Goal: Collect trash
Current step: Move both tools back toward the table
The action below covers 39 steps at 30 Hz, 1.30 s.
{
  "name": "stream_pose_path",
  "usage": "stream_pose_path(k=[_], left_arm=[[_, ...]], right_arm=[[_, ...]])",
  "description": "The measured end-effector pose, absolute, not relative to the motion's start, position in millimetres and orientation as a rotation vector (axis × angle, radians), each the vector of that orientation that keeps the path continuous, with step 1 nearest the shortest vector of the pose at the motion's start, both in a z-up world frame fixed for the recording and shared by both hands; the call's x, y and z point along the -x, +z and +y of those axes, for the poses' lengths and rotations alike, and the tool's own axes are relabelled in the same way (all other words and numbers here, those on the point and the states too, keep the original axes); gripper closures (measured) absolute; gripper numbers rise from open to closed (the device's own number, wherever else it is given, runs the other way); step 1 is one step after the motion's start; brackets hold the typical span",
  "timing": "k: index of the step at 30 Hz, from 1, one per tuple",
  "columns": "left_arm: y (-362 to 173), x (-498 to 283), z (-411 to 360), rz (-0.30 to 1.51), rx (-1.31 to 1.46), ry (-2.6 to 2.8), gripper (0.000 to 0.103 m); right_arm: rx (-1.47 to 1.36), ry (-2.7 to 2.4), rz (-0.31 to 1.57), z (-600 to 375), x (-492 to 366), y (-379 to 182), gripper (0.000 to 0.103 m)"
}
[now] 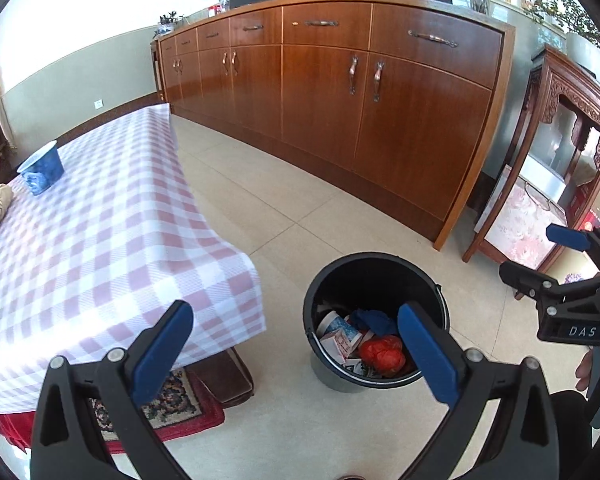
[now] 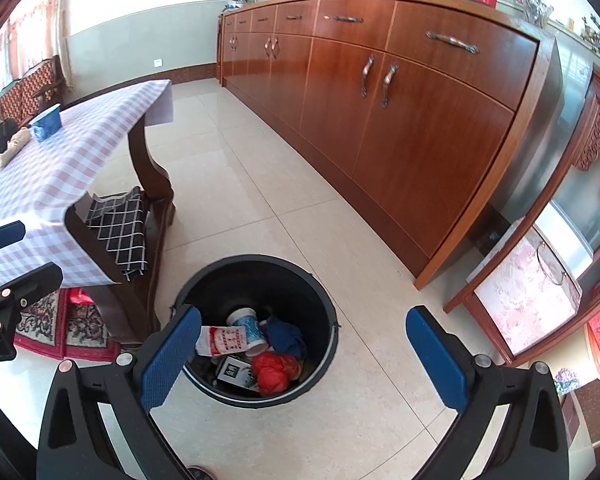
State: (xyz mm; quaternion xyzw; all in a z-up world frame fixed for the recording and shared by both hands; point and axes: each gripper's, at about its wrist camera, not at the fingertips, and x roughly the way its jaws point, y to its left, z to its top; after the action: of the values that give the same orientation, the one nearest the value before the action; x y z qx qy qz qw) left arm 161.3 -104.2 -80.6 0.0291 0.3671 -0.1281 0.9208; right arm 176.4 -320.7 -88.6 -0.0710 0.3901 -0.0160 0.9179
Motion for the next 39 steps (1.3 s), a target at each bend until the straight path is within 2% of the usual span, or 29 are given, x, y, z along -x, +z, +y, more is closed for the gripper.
stream_pose_path(k=[11,14,23,28,30,34,39], left_arm=[[-52.6,-151.8,-36.3,0.689,-0.006,-0.137,0.0],[-45.7,-149.5,-9.1,0.659,0.012,-0.072,0.0],[-41.4,-149.1,79.5,0.662,0.095,0.084,0.0],[-37.6,-151.1,136.2,0.657,0.136,0.194,0.0],[-36.3,-156.0,159.3,0.673,0.159,0.214,0.002],[-35.9,-169.2,198.2,0.688,0.174,0.26,0.011],[-42.5,-198.8,231.7,0.688,0.17,0.301,0.012]], right_arm=[[0.128,0.074,0.769,-253.4,-187.0,-64.0,0.0],[0.11,0.122,0.828,-231.1,-202.3,-63.5,0.0],[0.139,0.274,0.758,-141.6,-234.1,-50.3,0.0],[0.141,0.409,0.785,-85.3,-257.0,-45.3,0.0],[0.154,0.453,0.82,-61.8,-267.2,-45.4,0.0],[0.182,0.487,0.781,-17.0,-290.2,-40.7,0.0],[0.198,0.567,0.751,41.9,-323.6,-37.5,0.0]])
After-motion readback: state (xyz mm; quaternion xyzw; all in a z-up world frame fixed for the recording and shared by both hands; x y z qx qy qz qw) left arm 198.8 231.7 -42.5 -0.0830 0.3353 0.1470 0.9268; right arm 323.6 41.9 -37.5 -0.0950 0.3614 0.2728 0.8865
